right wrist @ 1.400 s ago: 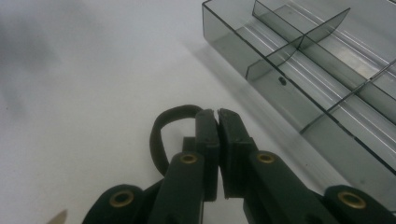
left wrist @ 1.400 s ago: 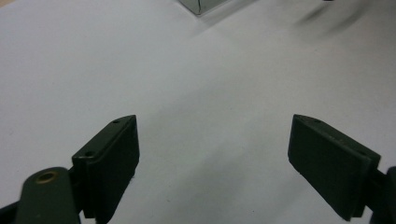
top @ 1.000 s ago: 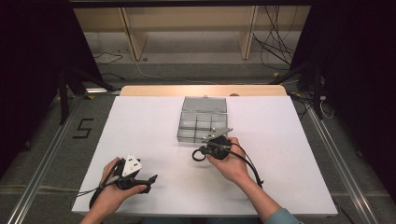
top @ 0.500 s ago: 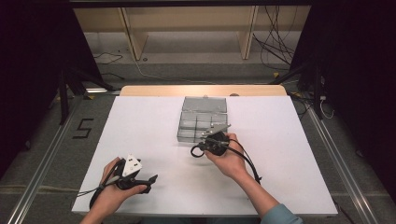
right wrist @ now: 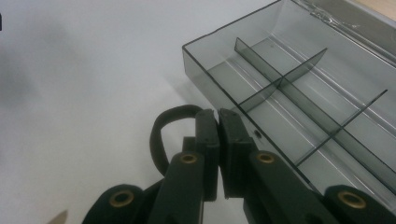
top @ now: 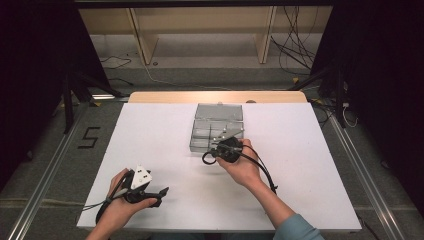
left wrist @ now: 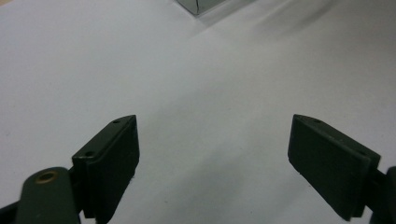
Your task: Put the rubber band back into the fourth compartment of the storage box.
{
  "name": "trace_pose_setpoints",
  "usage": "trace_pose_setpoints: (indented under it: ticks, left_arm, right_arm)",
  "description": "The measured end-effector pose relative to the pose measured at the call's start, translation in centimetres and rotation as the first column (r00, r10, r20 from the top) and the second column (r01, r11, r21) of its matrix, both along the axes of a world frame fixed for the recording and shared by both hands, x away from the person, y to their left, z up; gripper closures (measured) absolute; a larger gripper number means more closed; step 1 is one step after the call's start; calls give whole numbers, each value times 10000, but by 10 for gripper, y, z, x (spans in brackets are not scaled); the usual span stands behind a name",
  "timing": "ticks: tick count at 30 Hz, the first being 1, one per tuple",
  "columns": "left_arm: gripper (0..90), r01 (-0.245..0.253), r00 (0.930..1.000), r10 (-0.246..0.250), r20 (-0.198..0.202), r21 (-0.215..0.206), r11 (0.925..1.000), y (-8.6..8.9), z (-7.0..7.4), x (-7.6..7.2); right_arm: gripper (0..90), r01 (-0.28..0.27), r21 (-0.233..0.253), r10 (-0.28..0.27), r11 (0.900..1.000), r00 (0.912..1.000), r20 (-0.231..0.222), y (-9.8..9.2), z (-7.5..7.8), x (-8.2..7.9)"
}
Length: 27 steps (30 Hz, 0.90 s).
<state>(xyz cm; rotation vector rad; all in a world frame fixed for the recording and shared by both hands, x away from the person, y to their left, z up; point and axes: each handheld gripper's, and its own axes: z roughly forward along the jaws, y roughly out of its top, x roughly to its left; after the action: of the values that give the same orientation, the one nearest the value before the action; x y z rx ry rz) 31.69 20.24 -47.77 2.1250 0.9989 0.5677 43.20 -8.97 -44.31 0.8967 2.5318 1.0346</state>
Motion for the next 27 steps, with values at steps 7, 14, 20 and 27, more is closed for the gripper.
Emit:
trace_pose_setpoints:
  ticks: [7,14,20,27]
  left_arm:
    - [163,-4,10000,4,2,5,10000,0,0,0]
    - [163,-31,10000,32,14,-35,10000,0,0,0]
    - [163,4,10000,-4,9,-13,10000,0,0,0]
    - [163,-20,10000,20,15,-52,10000,0,0,0]
  right_arm:
    - [879,27,-22,-27,10000,10000,59,3,2,4]
    - [879,72,-17,-72,10000,9999,139,6,5,9]
    - [878,90,-38,-89,10000,9998,187,10,7,13]
    - [879,145,-104,-143,9998,9996,226,14,10,17]
